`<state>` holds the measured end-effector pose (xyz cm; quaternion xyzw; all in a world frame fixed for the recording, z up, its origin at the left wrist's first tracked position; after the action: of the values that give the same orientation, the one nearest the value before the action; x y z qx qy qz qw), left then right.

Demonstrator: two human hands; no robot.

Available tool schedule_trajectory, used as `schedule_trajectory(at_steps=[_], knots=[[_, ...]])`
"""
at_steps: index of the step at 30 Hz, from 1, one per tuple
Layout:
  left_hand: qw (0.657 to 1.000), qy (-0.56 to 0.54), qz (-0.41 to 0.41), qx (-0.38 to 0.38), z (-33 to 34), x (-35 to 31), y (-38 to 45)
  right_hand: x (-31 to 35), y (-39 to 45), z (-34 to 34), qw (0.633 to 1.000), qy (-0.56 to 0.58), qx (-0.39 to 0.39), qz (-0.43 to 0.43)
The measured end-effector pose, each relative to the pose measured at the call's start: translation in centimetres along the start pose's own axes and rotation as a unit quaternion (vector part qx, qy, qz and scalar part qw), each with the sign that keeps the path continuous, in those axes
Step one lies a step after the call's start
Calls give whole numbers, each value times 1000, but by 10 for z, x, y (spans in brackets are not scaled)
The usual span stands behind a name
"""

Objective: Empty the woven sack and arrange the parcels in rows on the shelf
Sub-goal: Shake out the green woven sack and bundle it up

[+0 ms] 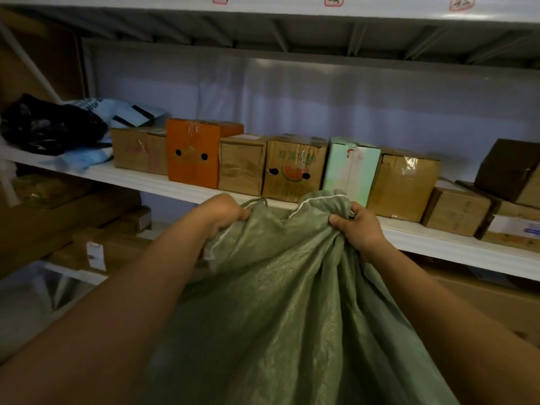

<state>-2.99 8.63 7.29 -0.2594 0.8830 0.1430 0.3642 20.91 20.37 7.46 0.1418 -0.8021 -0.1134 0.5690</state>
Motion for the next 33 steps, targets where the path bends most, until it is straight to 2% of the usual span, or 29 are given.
schedule_trajectory(at_steps=[2, 5, 10, 15, 17, 21, 24, 26, 28, 30, 33], knots=[[993, -119, 9, -2, -2, -27, 1, 14, 5, -6, 999, 5, -33, -23], [970, -241, 29, 7, 2, -55, -1, 25, 11, -19, 994, 59, -86, -40], [958, -267, -65, 82, 55, -28, -16, 16, 7, -4, 998, 25, -55, -9], [904, -418, -9, 88, 32, -75, -5, 58, 17, -22, 989, 133, -63, -30], [894, -433, -20, 111, 42, -73, -6, 62, 3, -13, 985, 169, -21, -31], [878, -447, -86, 151, 76, -46, -19, 47, -43, 44, 962, 213, 170, 21], [873, -447, -94, 172, 75, -50, -19, 44, -51, 65, 952, 207, 226, -16], [873, -439, -86, 192, 73, -59, -21, 44, -51, 73, 954, 201, 219, -46], [871, -438, -73, 211, 73, -66, -28, 40, -47, 72, 966, 198, 156, -60], [868, -430, -50, 242, 75, -69, -37, 28, -40, 62, 980, 186, 68, -32], [874, -425, -11, 234, 69, -56, -38, 22, -34, 59, 988, 149, 43, -3]])
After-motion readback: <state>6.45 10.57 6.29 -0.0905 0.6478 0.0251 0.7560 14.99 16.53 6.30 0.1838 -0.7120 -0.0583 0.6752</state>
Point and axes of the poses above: each hand's wrist, its own y-axis towards the middle knuckle, its own z-axis out of the palm, x = y × z, the point moved 9 cm from there along y, towards the middle knuckle, and after that the axes turned 8 degrees about -x, right-handed, at the moved point
